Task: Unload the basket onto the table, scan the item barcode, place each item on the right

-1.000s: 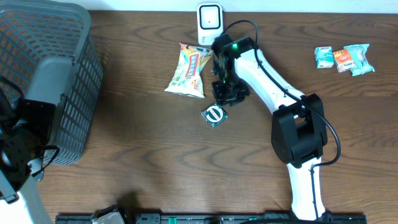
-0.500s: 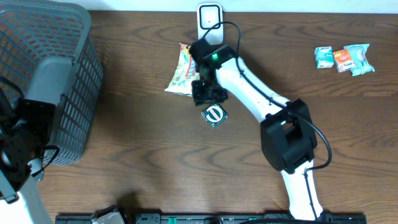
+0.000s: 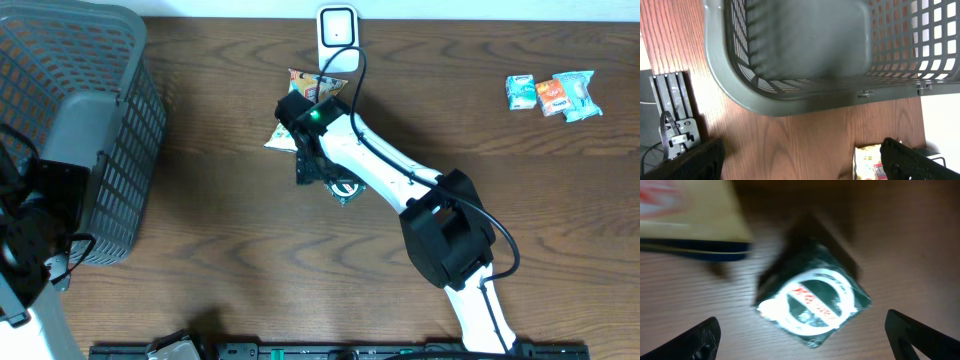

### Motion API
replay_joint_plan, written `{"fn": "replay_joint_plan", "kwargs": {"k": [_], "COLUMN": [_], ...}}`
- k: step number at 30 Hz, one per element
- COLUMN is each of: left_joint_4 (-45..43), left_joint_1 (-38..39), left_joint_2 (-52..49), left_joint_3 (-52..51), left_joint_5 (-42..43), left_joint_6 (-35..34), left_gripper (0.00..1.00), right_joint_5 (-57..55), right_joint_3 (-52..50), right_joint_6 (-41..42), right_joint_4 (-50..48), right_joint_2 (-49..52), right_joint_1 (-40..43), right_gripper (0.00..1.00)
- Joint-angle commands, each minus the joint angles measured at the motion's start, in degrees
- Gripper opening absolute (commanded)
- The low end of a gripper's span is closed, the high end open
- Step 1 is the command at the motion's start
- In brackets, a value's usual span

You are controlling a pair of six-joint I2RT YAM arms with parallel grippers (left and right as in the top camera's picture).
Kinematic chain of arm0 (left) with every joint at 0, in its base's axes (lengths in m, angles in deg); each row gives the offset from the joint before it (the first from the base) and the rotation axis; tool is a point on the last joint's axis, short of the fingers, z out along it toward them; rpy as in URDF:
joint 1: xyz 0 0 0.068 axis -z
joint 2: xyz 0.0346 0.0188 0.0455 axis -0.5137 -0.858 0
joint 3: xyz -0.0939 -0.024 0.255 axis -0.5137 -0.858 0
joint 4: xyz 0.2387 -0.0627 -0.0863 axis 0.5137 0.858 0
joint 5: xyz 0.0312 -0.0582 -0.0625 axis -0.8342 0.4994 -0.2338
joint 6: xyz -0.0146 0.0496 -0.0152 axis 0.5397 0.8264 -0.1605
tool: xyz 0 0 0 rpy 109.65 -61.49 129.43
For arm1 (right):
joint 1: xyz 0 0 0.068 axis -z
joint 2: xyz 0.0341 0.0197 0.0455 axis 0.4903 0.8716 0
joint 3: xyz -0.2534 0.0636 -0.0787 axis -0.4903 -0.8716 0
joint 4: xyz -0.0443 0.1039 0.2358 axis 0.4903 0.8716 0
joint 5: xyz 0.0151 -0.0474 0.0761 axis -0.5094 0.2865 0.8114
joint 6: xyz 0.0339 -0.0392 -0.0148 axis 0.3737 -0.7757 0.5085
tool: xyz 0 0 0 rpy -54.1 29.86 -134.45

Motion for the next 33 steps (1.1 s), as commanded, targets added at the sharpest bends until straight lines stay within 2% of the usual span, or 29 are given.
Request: {"fn": "replay_joint_plan", "kwargs": {"k": [1,6,21,26,33], "left_joint_4": [2.69,2.69,2.69,2.69,2.69], "left_joint_1": [-0.28,-0.28,-0.28,-0.28,-0.28], "left_joint_2": [0.00,0.00,0.00,0.00,0.00], "left_joint_3": [0.37,0.39,0.37,0.39,0.37], "left_joint_5": [-0.55,-0.55,-0.55,-0.55,-0.55], "left_joint_6": [-0.31,-0.31,-0.31,-0.31,-0.31], "left_gripper": [0.97,0.98,0.98,0.98,0.98], "right_joint_5": [-2.23,-0.04,7.30,5.70,2.84], "right_joint_3": [-3.61,-7.26,-6.97,-6.73,-6.73], "right_joint_6": [8.15,16.17,16.33,16.17,16.15], "right_joint_4": [0.24,-0.17,-2.91,0.42,-2.56], "right_joint_2": [0.24,0.24,-0.17,-4.72,-9.46], "right_joint_1": [0.50,1.57,4.00,6.64,7.58], "right_gripper": [0.99,0.99,0.99,0.99,0.99]}}
